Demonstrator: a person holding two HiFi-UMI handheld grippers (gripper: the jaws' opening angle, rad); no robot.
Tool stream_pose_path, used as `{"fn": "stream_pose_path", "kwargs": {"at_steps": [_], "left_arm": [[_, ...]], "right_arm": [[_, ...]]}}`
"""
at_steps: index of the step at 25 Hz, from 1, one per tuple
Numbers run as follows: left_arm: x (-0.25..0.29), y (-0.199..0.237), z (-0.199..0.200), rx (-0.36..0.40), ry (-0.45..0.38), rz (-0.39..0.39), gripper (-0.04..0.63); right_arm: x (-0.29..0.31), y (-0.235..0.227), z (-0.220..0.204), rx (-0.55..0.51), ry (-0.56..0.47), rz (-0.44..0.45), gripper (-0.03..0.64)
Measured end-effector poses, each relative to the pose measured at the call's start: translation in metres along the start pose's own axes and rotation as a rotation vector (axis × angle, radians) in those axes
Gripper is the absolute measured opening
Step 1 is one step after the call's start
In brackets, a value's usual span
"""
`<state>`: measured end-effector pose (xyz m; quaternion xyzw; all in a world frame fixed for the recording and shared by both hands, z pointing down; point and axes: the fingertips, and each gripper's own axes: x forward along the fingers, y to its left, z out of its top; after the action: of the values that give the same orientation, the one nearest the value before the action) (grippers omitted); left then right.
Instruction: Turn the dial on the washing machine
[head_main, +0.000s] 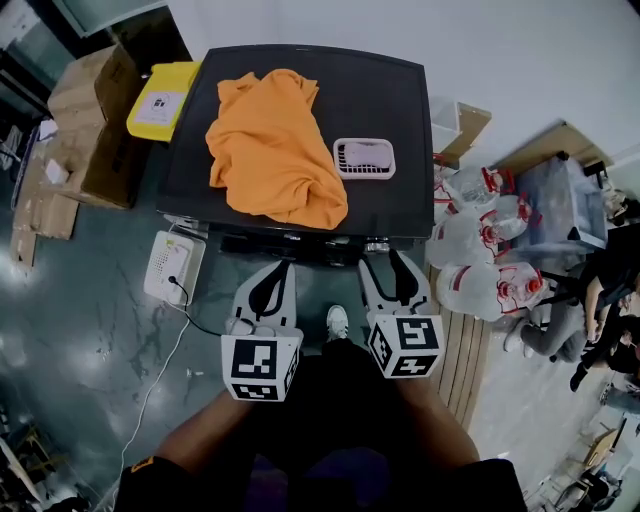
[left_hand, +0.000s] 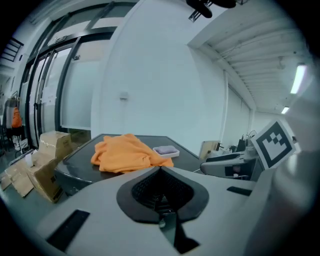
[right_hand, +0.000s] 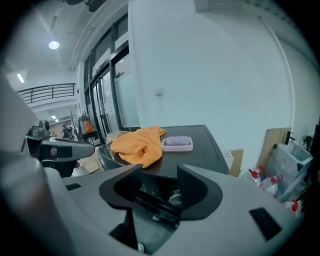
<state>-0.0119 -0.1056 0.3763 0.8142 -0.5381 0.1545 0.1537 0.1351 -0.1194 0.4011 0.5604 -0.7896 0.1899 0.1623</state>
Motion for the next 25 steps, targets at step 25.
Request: {"fn": "stream_pose_path", "kwargs": {"at_steps": [25], "left_arm": [[-0.073, -0.016, 0.082, 0.103, -0.150, 0.050, 0.012]], "right_arm": [[-0.097, 0.059, 0.110, -0.161, -0.269, 0.031, 0.020]]}}
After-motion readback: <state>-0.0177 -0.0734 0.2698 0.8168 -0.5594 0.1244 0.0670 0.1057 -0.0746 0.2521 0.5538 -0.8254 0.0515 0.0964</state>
